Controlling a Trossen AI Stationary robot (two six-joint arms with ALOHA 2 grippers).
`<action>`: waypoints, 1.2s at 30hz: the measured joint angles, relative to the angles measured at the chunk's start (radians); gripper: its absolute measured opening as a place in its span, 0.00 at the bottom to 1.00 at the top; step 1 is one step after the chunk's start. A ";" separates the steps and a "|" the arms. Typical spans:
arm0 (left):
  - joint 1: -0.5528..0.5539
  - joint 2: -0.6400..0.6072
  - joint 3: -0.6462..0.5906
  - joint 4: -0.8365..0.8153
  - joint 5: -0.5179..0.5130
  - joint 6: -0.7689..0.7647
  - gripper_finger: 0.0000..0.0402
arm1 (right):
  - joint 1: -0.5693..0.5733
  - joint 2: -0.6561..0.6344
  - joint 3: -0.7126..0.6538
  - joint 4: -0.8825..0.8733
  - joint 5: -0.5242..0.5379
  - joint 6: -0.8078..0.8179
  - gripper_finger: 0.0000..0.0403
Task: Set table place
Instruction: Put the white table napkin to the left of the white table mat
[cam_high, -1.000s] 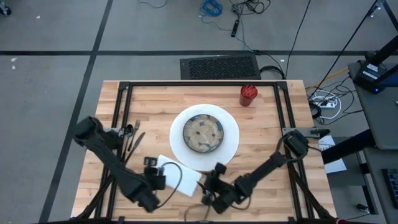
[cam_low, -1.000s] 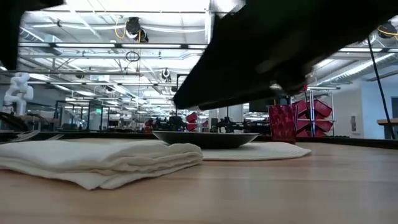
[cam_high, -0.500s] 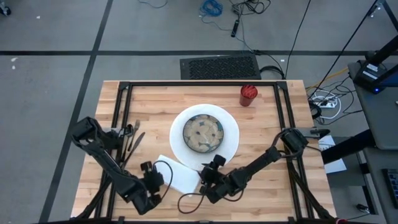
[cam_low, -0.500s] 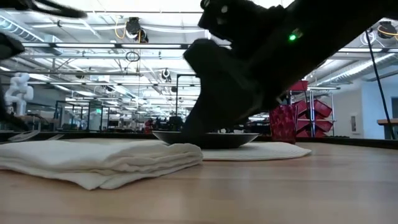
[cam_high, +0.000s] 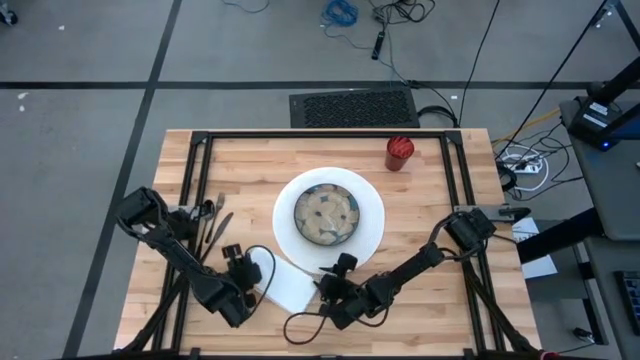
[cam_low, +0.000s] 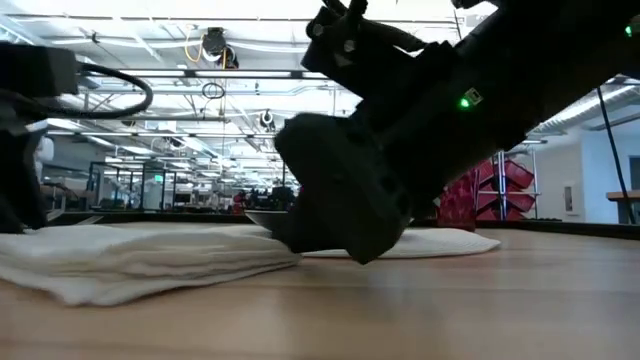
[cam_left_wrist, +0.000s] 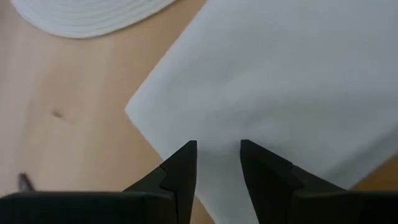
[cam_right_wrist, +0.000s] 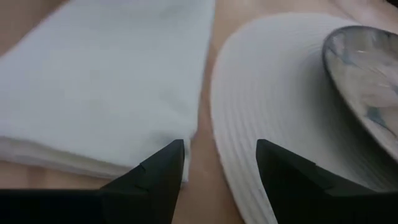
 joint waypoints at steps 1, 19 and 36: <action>0.004 -0.001 -0.009 0.000 -0.010 0.006 0.28 | 0.003 0.002 0.000 0.018 -0.005 -0.006 0.48; 0.074 -0.189 0.002 -0.148 -0.065 -0.039 0.28 | 0.064 -0.030 0.204 -0.018 -0.051 -0.170 0.48; 0.028 -0.002 -0.028 0.310 -0.053 -0.229 0.28 | 0.154 -0.123 0.217 -0.155 -0.042 -0.035 0.48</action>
